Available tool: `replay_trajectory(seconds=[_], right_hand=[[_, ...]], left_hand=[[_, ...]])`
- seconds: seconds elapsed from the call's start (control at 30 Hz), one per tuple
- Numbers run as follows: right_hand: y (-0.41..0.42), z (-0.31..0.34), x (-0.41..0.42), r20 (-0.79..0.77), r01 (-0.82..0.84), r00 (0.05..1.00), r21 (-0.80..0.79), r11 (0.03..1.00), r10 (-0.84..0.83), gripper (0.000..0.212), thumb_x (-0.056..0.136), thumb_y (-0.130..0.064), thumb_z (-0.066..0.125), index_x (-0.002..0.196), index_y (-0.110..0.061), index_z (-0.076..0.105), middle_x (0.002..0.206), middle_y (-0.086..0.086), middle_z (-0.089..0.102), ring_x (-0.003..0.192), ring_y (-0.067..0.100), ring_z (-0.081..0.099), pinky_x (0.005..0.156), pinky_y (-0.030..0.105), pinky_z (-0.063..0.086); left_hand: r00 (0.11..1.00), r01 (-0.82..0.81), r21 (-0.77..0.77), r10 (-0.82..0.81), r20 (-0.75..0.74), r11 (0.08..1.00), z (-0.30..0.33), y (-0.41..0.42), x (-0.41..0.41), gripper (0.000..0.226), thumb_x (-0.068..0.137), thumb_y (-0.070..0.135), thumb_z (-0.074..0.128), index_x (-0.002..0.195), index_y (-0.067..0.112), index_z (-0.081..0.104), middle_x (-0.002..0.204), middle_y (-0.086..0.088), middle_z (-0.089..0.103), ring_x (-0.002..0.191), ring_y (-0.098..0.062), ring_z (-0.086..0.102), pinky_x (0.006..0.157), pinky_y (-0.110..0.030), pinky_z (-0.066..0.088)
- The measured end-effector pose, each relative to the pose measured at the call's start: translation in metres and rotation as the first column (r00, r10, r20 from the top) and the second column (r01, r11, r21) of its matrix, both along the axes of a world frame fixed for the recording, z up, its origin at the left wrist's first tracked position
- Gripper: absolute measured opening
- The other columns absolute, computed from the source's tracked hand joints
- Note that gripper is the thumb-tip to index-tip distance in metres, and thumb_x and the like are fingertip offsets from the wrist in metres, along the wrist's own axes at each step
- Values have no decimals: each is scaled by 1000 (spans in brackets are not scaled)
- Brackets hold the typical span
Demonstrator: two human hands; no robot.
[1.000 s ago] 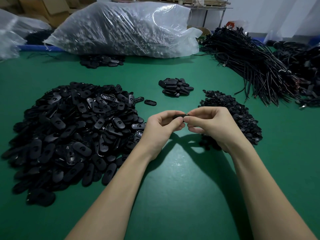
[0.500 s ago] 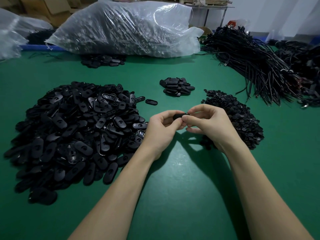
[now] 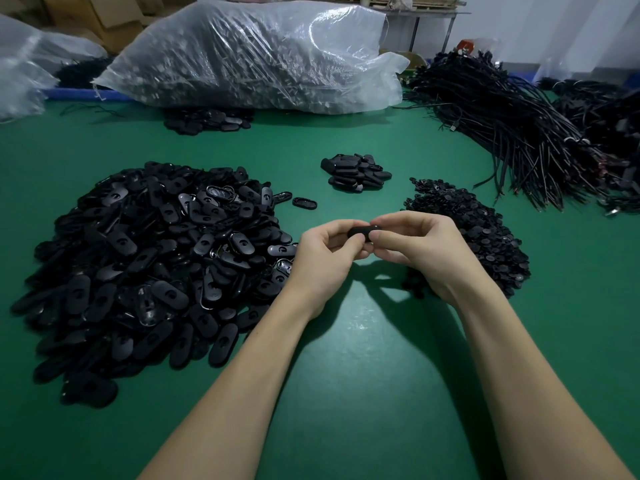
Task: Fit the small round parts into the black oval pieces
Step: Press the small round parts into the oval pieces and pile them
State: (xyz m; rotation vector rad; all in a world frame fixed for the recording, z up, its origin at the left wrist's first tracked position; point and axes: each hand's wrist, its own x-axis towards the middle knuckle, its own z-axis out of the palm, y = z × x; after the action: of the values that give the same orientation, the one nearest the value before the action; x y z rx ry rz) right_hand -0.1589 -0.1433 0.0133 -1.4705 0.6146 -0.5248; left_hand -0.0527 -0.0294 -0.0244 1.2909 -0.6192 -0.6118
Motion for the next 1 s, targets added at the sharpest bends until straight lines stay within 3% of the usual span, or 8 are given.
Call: replay_trajectory(seconds=[0.33,0.6,0.77,0.83,0.9,1.0], right_hand=[[3,-3,1,19,5,1000,104,995,-7,10,84,6,77,89,-2,72,75,8,76,71,16,75,69,21,60],[1,-2,-1,-4,-31,999,83,996,32,12,83,6,78,90,-1,71,79,12,76,74,20,76,70,22,61],[1,-1,-1,9,-11,1000,38,999,11,13,84,7,77,89,-5,72,81,12,77,74,20,76,70,23,60],[2,-1,-1,16,11,1000,-34,999,-10,16,86,6,76,93,-8,75,88,14,76,75,22,77,71,24,61],[3,-2,0,-8,44,999,-210,977,-47,17,87,1,77,93,-14,78,90,9,77,74,21,78,71,26,61],[6,-4,4,-30,93,992,-505,858,-125,18,84,-4,78,85,-22,82,76,-5,78,68,9,75,69,21,60]], left_hand=[[997,1,26,-3,79,1000,2,2,-1,18,93,-4,64,105,7,73,93,-8,77,79,-8,70,76,-17,54],[994,-16,43,11,112,999,1,1,-3,23,94,-5,62,95,16,72,84,-5,75,70,-7,67,72,-17,54],[998,-7,15,6,66,1000,1,1,-2,22,94,-2,64,96,18,73,87,-2,77,78,-9,70,76,-18,55],[1000,-1,1,0,31,1000,1,0,-3,20,95,0,64,97,18,73,89,-1,78,82,-10,72,78,-18,55],[1000,-6,-19,6,-14,1000,2,-1,-3,20,96,0,63,97,16,74,89,-1,79,83,-10,74,78,-18,55],[997,0,-43,-3,-76,999,2,-1,-1,22,98,-1,59,100,15,73,92,-2,79,88,-14,75,80,-18,56]])
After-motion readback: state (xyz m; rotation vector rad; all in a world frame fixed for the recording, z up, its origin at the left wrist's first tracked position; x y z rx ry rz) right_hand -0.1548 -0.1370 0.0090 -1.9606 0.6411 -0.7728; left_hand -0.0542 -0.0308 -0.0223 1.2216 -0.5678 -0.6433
